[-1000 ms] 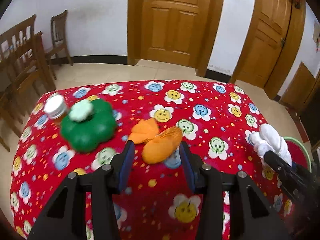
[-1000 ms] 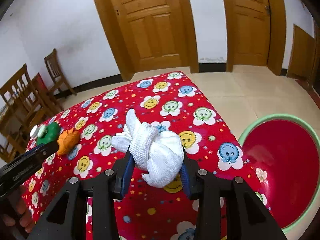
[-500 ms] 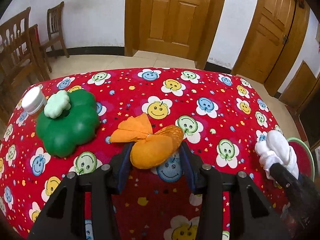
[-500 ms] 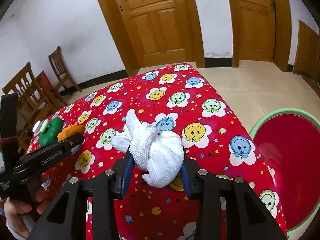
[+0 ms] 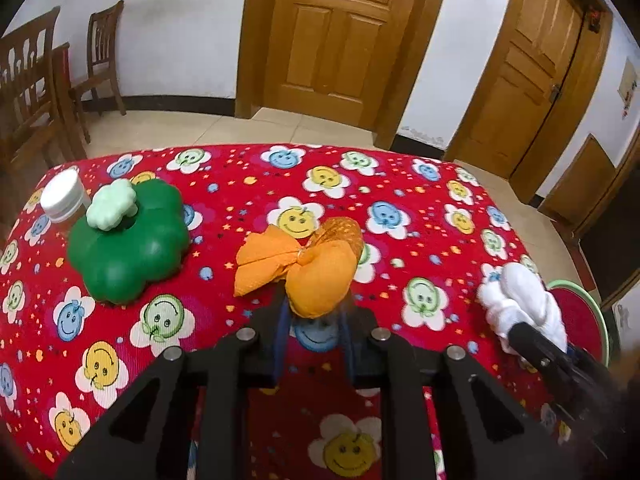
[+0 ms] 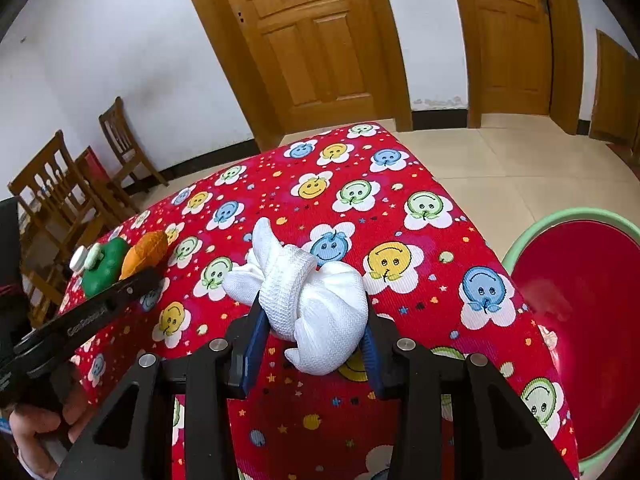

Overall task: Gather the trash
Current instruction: 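Grasp the orange toy with the left tool while the right tool holds the glove, then carry the glove and orange toy over the red bucket with both tools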

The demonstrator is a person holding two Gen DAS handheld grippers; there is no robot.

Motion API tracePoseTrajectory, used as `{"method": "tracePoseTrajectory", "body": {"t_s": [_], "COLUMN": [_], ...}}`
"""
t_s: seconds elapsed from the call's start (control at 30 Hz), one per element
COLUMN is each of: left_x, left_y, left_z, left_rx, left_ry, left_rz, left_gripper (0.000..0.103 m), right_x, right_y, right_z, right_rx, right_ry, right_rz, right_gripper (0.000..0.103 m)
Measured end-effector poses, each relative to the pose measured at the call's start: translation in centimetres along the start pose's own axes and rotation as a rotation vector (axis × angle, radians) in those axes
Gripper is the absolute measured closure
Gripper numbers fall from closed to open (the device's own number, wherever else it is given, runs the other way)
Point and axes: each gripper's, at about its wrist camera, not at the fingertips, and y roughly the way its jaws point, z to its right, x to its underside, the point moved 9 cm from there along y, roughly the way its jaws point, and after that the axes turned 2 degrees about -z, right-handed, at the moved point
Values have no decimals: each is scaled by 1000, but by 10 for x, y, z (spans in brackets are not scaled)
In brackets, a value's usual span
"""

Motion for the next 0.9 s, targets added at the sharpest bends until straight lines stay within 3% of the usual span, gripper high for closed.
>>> {"method": "tracePoseTrajectory", "body": {"t_s": [0.37, 0.9], "left_x": [7, 31], "left_y": [-47, -113], "left_z": [19, 37], "left_rx": [30, 48], "left_ry": [-2, -38], "left_rz": [36, 92], "left_gripper": [82, 82], "right_x": [0, 4], "right_y": [-14, -90], "right_z": [-4, -12], "right_rx": [-8, -55], "right_ry": [-10, -44], "right_rz": [21, 92], "right_gripper": [60, 60]}}
